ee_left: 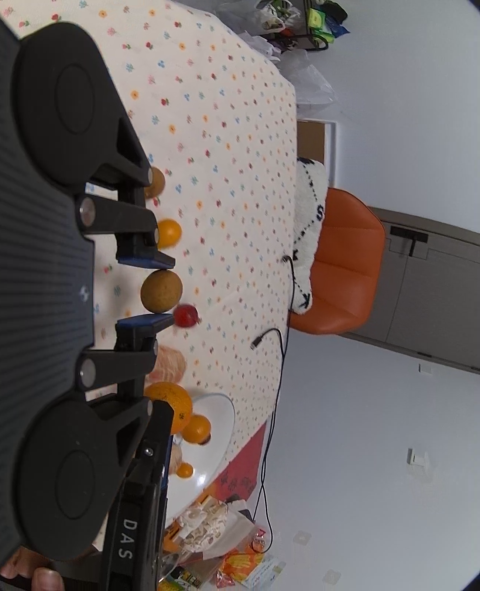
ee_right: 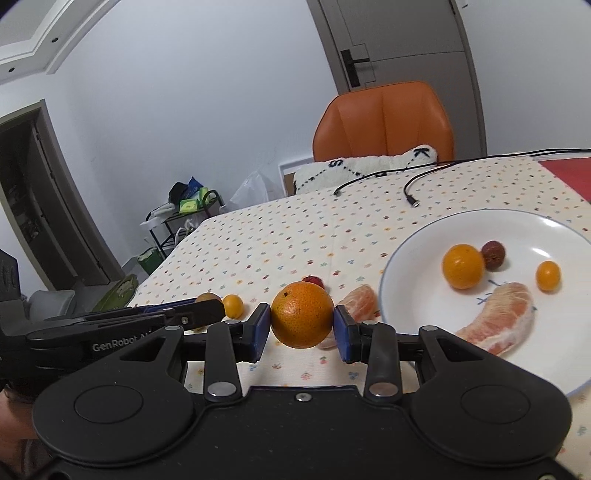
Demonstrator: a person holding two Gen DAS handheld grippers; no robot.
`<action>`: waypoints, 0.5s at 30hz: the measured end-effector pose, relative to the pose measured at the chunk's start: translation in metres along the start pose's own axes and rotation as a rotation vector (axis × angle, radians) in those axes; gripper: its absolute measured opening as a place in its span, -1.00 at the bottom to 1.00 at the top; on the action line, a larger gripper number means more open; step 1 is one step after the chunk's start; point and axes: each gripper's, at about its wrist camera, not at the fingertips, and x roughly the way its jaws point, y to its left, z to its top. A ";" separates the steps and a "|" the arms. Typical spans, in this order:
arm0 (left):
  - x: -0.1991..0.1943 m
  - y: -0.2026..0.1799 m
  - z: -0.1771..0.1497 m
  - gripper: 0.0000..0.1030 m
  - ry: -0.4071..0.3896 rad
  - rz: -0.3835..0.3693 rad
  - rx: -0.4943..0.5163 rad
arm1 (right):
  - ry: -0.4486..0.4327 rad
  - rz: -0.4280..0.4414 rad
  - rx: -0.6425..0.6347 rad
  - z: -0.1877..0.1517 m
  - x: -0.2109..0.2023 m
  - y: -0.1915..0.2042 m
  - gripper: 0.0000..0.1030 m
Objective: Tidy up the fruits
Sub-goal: 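Carry the orange in the right tool over the plate while the left carries the kiwi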
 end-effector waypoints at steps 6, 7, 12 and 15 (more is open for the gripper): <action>-0.002 -0.017 0.002 -0.53 -0.012 -0.027 0.021 | -0.020 -0.019 0.011 0.000 -0.013 -0.011 -0.32; -0.001 -0.020 0.003 -0.53 -0.013 -0.031 0.023 | -0.023 -0.023 0.014 0.000 -0.015 -0.013 -0.32; 0.000 -0.035 0.003 -0.53 -0.018 -0.054 0.038 | -0.037 -0.045 0.028 -0.002 -0.027 -0.023 -0.32; 0.002 -0.043 0.002 -0.53 -0.016 -0.069 0.047 | -0.045 -0.057 0.036 -0.003 -0.034 -0.029 -0.32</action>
